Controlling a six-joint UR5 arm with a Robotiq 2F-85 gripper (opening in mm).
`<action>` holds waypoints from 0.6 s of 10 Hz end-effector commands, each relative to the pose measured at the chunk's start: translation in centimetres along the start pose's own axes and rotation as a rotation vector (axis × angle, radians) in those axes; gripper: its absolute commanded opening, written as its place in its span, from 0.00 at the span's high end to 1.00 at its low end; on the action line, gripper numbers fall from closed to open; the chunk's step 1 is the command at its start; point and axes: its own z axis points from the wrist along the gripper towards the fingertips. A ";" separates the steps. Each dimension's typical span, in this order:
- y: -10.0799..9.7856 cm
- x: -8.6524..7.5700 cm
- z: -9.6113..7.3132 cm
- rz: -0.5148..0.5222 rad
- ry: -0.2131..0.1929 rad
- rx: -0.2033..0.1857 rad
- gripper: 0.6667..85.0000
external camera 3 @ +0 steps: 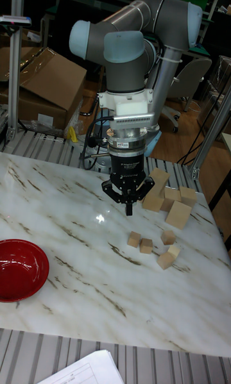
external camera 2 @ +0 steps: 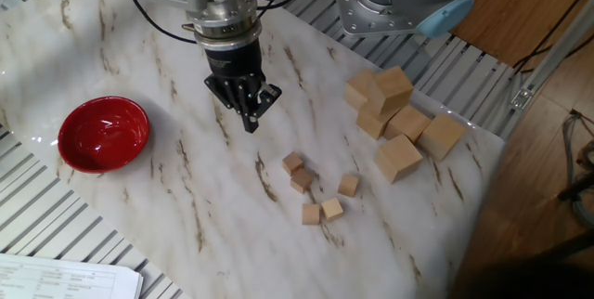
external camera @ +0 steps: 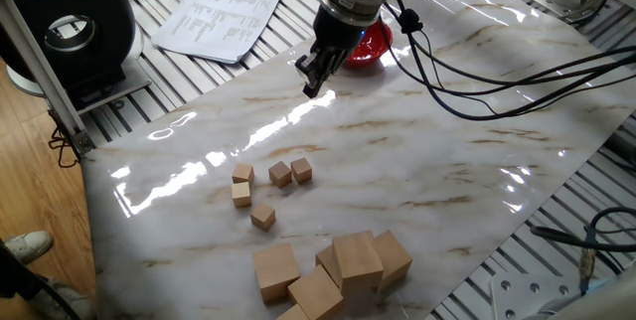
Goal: Stack the blocks into a pyramid shape
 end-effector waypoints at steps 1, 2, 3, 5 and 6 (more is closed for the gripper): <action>0.4 -0.2 -0.2 0.005 -0.005 -0.017 1.00; 0.5 -1.1 -0.2 0.031 -0.040 -0.021 1.00; 0.5 -1.2 -0.3 0.062 -0.046 -0.023 1.00; 0.8 -0.8 -0.1 0.040 -0.029 -0.032 1.00; 0.9 -1.3 -0.2 0.027 -0.047 -0.035 1.00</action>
